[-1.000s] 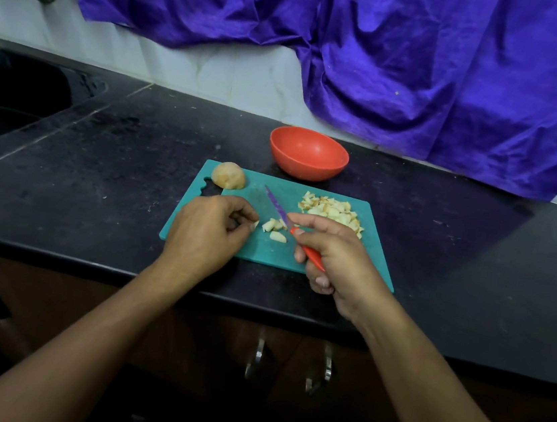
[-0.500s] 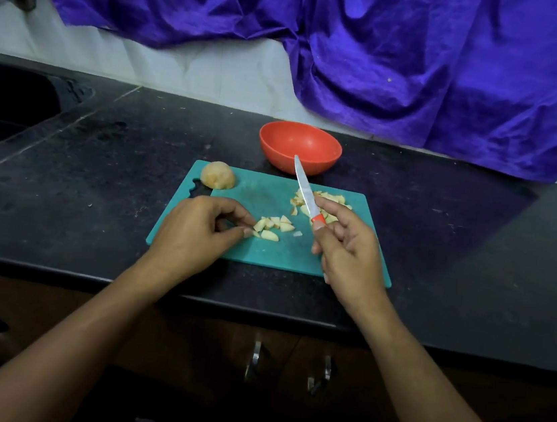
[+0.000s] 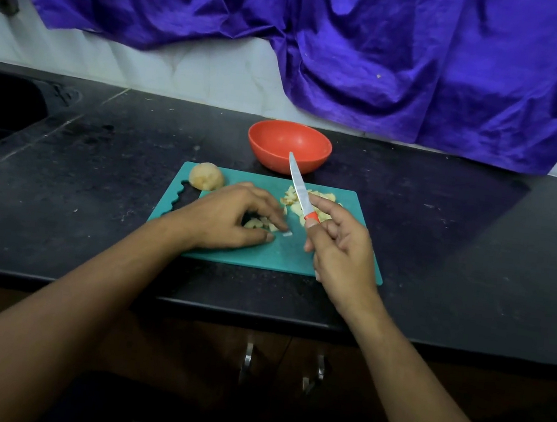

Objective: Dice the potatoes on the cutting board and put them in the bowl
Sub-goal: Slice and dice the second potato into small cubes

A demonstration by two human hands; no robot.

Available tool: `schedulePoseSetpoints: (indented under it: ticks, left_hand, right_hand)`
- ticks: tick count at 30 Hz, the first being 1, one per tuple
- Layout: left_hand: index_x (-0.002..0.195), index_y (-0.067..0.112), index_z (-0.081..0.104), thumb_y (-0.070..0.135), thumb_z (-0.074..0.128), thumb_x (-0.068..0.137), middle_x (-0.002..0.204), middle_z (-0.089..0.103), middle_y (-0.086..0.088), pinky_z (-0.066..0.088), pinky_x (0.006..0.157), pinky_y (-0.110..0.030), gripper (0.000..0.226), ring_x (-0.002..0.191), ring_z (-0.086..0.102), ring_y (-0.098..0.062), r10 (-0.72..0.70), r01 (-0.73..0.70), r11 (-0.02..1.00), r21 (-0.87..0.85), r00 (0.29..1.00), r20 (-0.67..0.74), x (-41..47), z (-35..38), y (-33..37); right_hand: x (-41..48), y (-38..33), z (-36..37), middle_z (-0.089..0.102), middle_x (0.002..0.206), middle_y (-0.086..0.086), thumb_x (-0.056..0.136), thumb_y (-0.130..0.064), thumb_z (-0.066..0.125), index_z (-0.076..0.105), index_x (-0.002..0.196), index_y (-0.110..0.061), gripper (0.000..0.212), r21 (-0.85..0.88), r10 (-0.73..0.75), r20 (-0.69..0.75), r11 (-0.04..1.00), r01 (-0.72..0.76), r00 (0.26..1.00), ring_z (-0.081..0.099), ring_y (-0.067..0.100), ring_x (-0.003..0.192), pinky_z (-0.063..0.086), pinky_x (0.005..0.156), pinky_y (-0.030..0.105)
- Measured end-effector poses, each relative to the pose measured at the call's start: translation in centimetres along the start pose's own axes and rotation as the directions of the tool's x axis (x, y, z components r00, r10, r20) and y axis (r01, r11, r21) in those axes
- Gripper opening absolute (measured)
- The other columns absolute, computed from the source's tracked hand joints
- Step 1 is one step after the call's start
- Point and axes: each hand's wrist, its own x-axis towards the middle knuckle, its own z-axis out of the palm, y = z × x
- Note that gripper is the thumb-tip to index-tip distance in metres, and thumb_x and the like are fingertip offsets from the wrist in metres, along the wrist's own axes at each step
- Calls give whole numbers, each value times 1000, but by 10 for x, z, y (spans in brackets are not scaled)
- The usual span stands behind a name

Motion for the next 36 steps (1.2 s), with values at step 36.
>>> schedulePoseSetpoints:
  ticks: [36]
  left_hand:
    - [114, 38, 73, 60, 79, 77, 86, 67, 21, 49, 68, -29, 43, 85, 60, 2, -481, 479, 874, -77, 833, -274, -40, 3, 9]
  right_hand:
    - [-8, -15, 6, 60, 70, -3, 102, -26, 59, 62, 138, -40, 38, -423, 11, 63, 906, 17, 998, 54, 14, 56, 42, 52, 36]
